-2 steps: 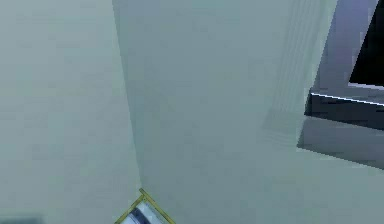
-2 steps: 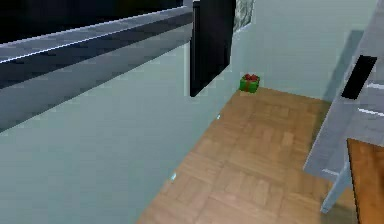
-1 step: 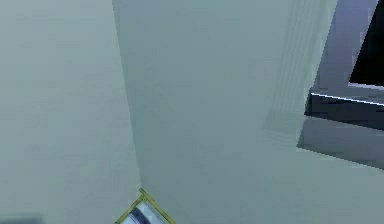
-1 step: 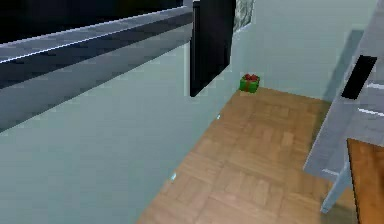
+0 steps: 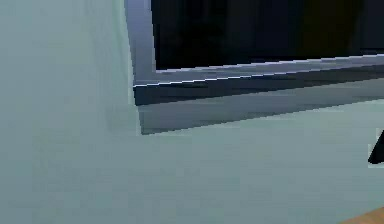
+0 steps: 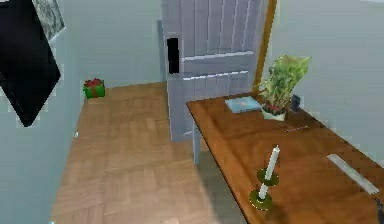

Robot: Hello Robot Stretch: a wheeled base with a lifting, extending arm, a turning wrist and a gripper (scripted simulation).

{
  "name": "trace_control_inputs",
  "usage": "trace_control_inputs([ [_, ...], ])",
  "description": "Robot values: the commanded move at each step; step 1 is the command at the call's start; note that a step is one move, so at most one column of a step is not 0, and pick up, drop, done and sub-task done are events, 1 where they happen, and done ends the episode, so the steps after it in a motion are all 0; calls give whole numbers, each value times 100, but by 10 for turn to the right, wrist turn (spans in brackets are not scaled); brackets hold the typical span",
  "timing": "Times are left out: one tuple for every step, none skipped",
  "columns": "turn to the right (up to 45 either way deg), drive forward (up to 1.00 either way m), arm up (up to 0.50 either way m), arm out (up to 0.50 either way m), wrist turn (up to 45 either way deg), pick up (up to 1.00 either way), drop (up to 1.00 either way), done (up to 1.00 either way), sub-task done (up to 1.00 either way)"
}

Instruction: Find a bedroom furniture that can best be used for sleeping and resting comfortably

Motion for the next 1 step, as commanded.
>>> trace_control_inputs([
  [-450, 0, 0, 0, 0, 0, 0, 0, 0],
])
